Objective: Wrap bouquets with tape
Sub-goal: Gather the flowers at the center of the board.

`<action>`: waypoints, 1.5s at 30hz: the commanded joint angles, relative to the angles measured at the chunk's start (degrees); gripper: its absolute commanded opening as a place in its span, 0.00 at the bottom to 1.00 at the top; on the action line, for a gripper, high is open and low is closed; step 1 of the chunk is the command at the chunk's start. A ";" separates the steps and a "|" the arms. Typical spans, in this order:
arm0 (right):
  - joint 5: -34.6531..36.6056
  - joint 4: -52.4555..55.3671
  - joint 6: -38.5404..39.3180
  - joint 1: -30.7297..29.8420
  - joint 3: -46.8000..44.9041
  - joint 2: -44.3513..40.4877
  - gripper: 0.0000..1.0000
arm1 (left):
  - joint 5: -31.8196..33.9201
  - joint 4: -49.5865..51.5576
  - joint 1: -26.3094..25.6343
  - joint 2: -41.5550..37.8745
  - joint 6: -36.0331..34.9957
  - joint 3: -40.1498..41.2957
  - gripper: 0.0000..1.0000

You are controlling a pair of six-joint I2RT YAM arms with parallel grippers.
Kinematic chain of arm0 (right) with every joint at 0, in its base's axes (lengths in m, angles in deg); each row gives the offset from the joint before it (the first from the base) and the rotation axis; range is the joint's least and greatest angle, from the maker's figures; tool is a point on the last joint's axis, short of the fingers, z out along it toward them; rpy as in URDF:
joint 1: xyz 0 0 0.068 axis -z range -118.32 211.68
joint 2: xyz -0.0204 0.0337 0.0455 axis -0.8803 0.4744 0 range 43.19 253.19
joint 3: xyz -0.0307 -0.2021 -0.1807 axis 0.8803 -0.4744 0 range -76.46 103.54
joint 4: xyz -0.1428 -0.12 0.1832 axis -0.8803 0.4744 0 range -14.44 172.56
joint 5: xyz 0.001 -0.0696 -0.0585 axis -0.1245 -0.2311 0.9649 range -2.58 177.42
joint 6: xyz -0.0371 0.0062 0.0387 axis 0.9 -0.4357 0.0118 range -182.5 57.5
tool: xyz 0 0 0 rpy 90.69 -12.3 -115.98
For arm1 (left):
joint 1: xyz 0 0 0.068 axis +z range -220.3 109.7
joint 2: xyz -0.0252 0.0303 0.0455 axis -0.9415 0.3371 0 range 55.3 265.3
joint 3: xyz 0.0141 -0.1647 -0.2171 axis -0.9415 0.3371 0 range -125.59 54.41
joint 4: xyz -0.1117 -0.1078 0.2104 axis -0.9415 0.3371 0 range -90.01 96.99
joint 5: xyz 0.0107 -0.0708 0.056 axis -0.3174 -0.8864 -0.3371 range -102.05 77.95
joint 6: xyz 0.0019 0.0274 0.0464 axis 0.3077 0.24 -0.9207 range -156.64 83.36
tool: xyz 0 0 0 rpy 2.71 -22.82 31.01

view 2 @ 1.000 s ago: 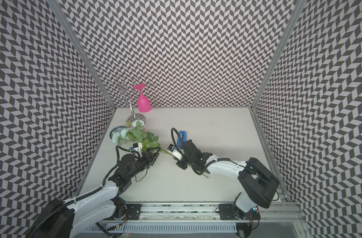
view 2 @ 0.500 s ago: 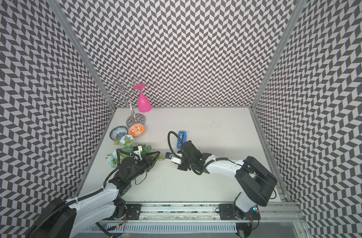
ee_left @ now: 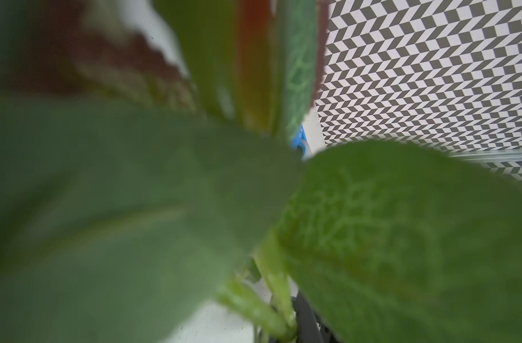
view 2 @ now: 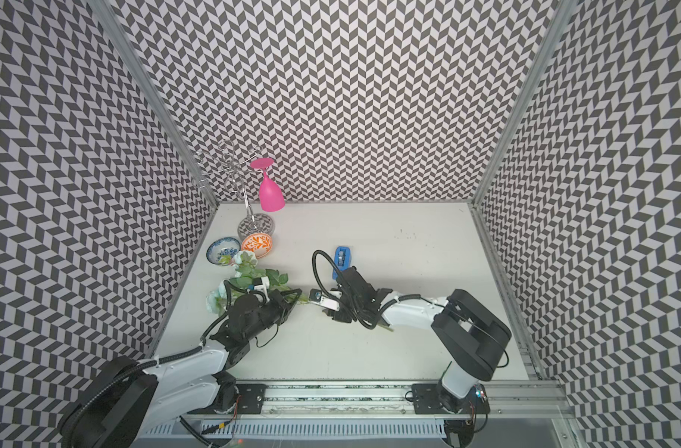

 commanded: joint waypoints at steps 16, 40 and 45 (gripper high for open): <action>-14.84 -0.91 -63.97 18.97 7.93 -2.51 0.45 | 33.03 14.48 -9.36 -8.13 16.99 -1.85 0.00; -5.65 -0.05 -62.39 18.63 17.29 15.61 0.32 | 30.72 10.13 -10.06 0.91 15.41 -2.70 0.00; -5.23 -1.23 -62.52 18.23 17.51 16.38 0.29 | 30.59 9.73 -9.99 1.57 15.24 -2.40 0.00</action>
